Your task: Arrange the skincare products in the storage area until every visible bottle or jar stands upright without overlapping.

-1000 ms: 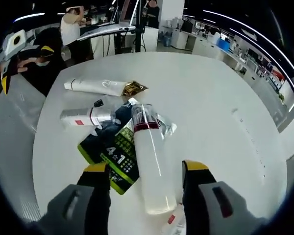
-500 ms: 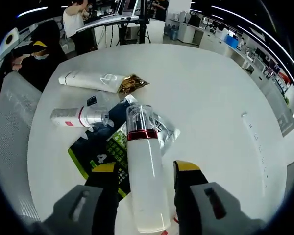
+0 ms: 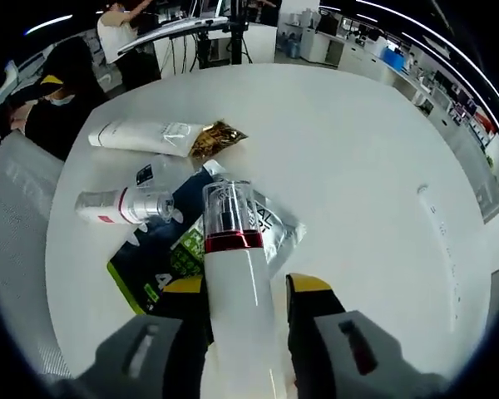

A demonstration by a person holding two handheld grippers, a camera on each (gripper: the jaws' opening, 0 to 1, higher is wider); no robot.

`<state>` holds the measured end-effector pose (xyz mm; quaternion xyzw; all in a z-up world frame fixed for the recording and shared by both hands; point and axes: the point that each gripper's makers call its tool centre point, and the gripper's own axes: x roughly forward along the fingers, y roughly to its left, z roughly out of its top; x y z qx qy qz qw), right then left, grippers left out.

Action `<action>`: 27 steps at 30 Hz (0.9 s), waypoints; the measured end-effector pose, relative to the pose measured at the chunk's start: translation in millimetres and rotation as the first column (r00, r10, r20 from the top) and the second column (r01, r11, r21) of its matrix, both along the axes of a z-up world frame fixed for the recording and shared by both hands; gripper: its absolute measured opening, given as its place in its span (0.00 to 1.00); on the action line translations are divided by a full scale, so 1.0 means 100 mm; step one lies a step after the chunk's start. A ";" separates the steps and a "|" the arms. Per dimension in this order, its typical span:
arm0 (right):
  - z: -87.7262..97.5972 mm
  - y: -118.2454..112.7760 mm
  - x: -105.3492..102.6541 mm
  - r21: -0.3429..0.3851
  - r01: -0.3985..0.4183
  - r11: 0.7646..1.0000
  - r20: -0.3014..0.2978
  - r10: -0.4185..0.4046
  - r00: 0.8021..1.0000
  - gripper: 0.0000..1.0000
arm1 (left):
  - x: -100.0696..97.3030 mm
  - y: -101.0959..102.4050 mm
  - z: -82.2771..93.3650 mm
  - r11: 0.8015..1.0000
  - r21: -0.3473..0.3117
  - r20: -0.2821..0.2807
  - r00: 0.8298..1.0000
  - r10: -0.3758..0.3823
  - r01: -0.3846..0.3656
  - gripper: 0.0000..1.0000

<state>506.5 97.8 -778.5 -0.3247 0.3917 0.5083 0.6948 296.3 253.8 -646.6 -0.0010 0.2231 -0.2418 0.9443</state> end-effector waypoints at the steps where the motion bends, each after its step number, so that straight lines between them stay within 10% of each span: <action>1: 0.00 0.00 -0.01 -0.002 -0.002 1.000 -0.005 0.002 1.000 0.37 | 0.00 0.00 0.00 1.000 0.001 0.000 1.000 0.000 0.000 0.96; 27: -0.03 -0.02 -0.09 -0.064 -0.013 0.998 -0.066 0.009 0.998 0.29 | 0.00 0.01 0.01 1.000 0.007 0.008 1.000 0.003 -0.003 0.95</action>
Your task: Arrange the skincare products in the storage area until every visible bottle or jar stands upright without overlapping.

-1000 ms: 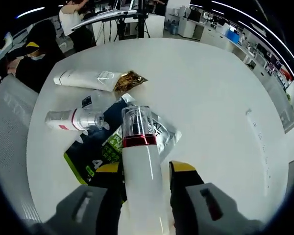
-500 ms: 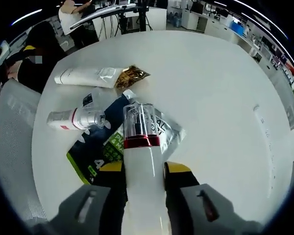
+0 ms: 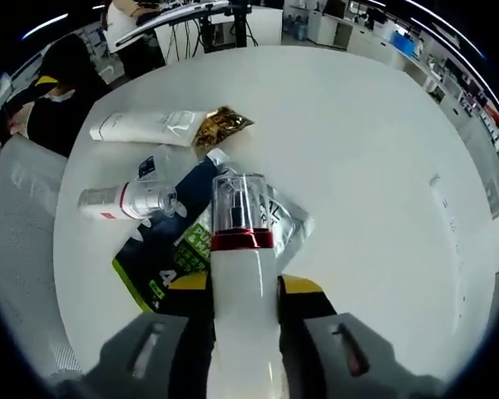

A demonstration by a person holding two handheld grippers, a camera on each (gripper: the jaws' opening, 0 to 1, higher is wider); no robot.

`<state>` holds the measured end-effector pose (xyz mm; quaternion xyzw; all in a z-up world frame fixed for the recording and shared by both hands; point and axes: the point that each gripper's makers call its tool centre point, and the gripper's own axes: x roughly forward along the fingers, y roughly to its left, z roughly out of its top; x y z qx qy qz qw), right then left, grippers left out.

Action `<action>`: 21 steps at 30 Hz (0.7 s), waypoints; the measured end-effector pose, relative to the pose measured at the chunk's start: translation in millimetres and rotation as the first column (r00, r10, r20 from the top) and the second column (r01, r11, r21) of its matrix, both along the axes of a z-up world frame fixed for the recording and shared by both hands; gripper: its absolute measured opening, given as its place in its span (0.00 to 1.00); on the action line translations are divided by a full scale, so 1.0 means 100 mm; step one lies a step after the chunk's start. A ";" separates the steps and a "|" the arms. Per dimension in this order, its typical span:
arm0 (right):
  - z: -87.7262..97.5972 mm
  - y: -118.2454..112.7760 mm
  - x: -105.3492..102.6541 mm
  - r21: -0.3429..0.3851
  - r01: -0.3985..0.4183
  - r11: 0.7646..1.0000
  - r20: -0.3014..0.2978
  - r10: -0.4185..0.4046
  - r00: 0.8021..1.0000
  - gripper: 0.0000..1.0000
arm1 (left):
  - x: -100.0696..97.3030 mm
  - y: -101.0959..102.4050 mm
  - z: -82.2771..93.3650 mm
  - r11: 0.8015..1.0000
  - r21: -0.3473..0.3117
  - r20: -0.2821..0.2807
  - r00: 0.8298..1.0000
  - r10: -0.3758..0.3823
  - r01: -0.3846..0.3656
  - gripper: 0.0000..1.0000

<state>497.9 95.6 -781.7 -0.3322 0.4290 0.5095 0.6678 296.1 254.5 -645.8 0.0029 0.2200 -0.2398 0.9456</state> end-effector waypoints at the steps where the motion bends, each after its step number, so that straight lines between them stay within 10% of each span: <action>1: 0.01 -0.01 0.00 0.005 0.014 1.000 0.006 -0.014 1.000 0.29 | 0.00 0.00 0.00 1.000 0.001 0.000 1.000 -0.001 0.001 0.95; 21: 0.35 -0.10 -0.22 0.203 0.163 0.966 0.044 -0.175 0.984 0.28 | 0.00 -0.03 0.01 1.000 -0.027 -0.008 1.000 -0.016 0.015 0.95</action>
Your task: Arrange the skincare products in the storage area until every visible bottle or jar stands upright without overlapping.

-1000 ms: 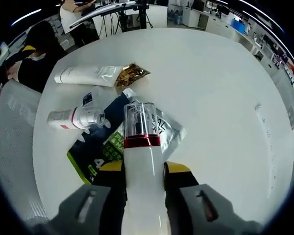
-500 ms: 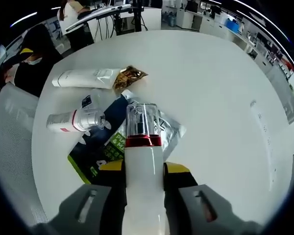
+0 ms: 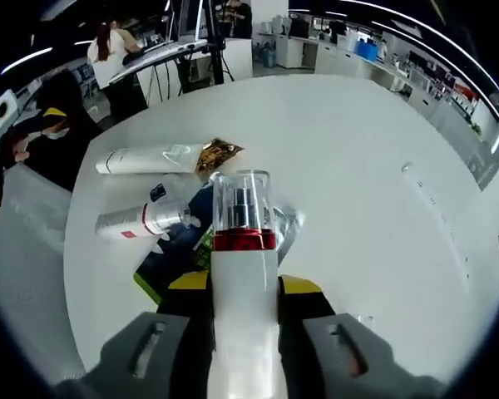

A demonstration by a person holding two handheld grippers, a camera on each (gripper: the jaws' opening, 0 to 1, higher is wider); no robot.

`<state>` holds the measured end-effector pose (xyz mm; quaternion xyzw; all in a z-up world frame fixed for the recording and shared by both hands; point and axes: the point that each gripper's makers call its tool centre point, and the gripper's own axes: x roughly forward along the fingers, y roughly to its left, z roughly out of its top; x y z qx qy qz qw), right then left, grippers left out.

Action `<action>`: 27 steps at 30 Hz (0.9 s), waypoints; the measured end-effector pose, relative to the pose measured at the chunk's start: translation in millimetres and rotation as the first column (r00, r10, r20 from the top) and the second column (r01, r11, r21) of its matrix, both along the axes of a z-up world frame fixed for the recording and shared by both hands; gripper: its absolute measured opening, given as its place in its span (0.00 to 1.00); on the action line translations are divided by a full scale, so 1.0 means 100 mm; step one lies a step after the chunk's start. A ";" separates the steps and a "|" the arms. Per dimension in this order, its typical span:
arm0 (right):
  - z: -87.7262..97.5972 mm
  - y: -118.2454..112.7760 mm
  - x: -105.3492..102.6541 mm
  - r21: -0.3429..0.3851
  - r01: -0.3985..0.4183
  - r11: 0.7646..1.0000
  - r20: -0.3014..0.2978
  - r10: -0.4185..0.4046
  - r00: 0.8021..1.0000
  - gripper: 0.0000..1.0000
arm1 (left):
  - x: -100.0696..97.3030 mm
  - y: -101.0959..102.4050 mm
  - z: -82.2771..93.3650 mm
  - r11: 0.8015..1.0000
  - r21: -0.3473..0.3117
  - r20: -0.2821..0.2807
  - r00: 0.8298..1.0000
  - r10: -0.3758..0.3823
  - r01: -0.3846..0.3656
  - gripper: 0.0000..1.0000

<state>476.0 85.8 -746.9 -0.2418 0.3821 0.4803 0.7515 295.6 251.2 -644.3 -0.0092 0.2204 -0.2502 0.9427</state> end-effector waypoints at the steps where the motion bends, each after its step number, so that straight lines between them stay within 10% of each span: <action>1: 0.02 0.00 -0.01 0.010 0.007 1.000 0.005 -0.007 1.000 0.28 | 0.00 0.00 0.00 1.000 -0.001 -0.001 1.000 -0.001 0.001 0.95; 27: 0.87 0.06 -0.64 0.428 0.226 0.875 -0.064 -0.220 0.973 0.28 | -0.11 -0.11 0.16 0.996 -0.088 -0.034 0.999 -0.039 0.036 0.97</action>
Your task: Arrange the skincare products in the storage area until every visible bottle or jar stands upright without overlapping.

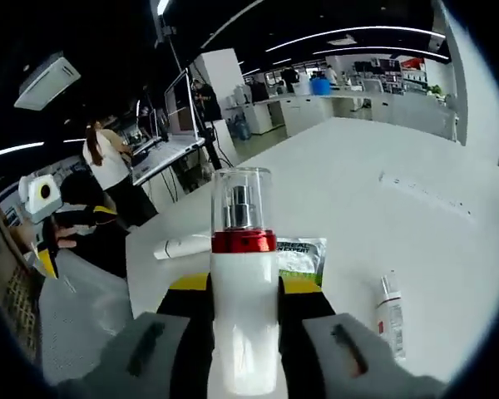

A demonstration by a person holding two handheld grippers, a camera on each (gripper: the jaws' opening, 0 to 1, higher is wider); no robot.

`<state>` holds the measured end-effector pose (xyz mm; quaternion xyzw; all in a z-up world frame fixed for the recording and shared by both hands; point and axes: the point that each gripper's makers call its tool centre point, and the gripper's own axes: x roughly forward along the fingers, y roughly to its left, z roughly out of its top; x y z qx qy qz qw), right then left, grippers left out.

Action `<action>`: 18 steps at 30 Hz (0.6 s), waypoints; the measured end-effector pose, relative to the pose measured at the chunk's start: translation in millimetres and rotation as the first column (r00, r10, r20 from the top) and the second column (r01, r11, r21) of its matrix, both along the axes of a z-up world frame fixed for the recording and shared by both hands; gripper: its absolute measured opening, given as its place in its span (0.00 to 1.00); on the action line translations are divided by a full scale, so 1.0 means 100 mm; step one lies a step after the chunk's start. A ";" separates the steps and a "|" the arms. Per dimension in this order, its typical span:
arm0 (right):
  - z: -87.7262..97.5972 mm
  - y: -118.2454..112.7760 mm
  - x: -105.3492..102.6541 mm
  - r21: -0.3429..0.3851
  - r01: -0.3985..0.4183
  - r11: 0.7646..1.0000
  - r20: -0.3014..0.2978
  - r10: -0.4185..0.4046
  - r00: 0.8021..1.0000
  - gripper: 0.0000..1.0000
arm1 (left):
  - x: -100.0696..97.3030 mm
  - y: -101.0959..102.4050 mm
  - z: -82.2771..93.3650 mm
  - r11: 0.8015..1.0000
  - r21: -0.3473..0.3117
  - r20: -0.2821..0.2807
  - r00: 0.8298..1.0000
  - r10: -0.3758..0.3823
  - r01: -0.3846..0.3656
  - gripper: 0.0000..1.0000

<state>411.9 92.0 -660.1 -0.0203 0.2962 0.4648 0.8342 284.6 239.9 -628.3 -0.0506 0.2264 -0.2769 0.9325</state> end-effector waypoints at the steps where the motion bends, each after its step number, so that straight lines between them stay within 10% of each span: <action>1: 0.02 0.00 -0.02 0.014 0.005 1.000 -0.001 -0.005 1.000 0.28 | 0.00 -0.02 0.01 1.000 -0.003 0.001 1.000 -0.005 0.005 0.97; 18: 0.58 0.13 -0.65 0.255 -0.071 0.964 0.050 0.060 0.997 0.28 | -0.11 -0.48 0.16 0.986 -0.069 0.006 0.989 -0.150 0.150 0.97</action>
